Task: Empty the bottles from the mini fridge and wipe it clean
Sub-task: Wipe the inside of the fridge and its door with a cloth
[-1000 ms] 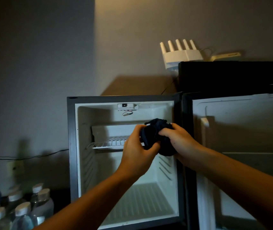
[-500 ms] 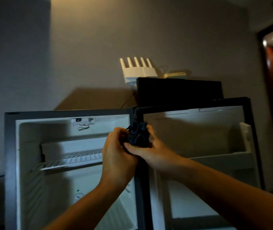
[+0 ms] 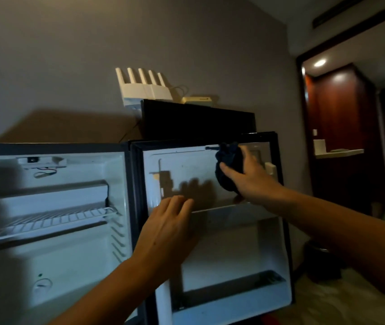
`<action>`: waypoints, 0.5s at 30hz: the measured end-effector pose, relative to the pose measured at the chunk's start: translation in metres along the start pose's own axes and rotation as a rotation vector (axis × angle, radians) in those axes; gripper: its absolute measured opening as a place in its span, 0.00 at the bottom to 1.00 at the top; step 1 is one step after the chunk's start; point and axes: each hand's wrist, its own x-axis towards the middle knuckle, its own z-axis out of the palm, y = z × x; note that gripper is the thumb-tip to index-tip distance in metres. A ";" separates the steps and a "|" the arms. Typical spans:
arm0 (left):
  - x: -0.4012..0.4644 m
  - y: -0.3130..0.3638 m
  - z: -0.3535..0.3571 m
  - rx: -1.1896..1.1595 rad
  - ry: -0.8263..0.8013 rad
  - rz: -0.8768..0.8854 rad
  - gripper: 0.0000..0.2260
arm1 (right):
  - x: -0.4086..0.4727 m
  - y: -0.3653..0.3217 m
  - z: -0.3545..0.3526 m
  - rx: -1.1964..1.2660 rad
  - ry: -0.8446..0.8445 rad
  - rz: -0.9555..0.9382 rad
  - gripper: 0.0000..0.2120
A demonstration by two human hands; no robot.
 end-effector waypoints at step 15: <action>0.004 0.017 0.044 0.151 0.051 -0.099 0.29 | 0.007 0.039 -0.071 -1.144 0.010 -0.523 0.23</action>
